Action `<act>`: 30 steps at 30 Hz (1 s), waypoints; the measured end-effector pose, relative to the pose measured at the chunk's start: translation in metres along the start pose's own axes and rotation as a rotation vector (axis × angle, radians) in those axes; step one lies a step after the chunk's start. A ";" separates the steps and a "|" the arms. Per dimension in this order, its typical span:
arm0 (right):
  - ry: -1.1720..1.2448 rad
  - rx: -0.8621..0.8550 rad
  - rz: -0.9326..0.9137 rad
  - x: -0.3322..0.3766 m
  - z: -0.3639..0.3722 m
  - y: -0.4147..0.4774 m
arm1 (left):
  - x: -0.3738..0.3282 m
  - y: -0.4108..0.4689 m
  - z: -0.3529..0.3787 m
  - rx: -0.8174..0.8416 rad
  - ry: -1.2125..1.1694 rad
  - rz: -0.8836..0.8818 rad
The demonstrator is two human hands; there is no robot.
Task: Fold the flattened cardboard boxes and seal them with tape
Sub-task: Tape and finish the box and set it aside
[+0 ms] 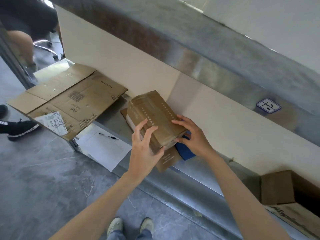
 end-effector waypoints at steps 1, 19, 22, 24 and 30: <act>-0.005 0.004 -0.012 0.000 0.000 0.001 | -0.001 -0.001 0.000 -0.015 -0.013 -0.004; -0.052 0.020 -0.090 -0.024 -0.036 -0.019 | -0.014 -0.032 -0.020 0.003 0.436 -0.082; -0.177 -0.014 -0.042 -0.051 -0.037 -0.020 | -0.019 -0.035 -0.022 -0.008 0.564 -0.079; -0.247 0.034 0.034 -0.064 -0.032 -0.021 | -0.021 -0.037 -0.023 -0.010 0.612 -0.088; -0.294 0.015 0.154 -0.080 -0.021 -0.017 | -0.023 -0.039 -0.023 0.026 0.721 -0.060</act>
Point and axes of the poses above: each hand's wrist, its own y-axis towards the middle knuckle, its own z-axis out of the palm, x = y × z, the point moved 4 cm from there along y, towards the middle knuckle, and after that the axes turned 2 degrees about -x, right-handed, at the moved point
